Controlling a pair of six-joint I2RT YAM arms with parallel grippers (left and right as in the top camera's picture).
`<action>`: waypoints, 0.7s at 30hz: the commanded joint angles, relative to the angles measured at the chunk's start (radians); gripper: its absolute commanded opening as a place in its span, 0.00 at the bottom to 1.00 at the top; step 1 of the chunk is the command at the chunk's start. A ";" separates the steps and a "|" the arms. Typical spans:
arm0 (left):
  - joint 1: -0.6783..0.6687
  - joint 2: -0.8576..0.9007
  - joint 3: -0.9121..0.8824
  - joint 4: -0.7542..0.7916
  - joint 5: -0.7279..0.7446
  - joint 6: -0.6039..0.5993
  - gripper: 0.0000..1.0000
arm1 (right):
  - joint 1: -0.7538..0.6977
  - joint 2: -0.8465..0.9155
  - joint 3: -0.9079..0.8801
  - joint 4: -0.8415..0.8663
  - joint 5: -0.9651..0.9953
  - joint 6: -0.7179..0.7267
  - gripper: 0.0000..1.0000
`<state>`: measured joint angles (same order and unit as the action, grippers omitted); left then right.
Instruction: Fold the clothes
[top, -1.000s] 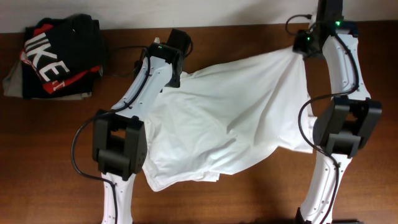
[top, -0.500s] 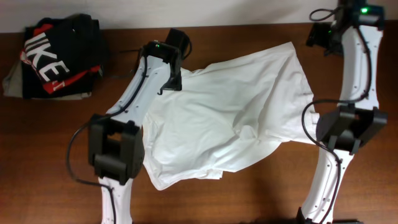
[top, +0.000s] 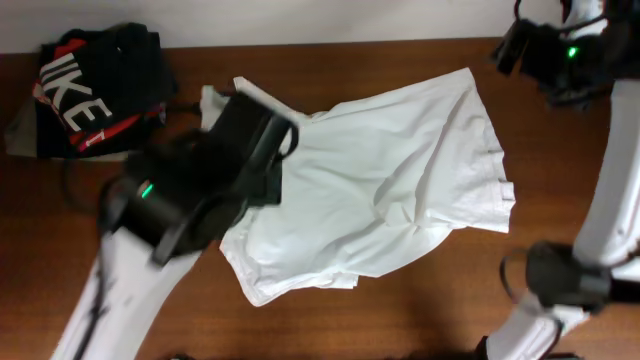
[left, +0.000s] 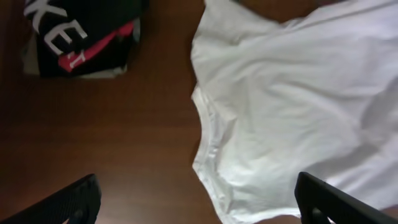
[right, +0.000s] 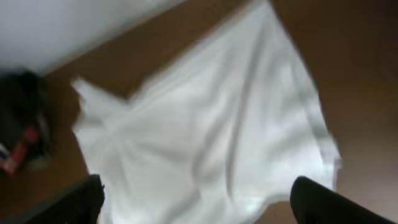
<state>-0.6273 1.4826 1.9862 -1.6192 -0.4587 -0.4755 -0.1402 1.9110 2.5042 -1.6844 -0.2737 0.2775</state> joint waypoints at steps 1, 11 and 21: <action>-0.087 -0.028 -0.010 -0.027 0.121 -0.023 0.99 | 0.093 -0.140 -0.330 0.006 0.232 0.109 0.99; -0.289 -0.027 -0.772 0.258 0.431 -0.119 0.93 | 0.055 -0.164 -0.980 0.440 0.262 0.175 0.99; -0.284 0.100 -1.023 0.558 0.327 -0.115 0.70 | -0.037 -0.164 -0.981 0.458 0.252 0.112 0.99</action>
<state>-0.9649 1.5288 0.9771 -1.0687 -0.0315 -0.5877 -0.1772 1.7588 1.5330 -1.2251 -0.0196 0.3958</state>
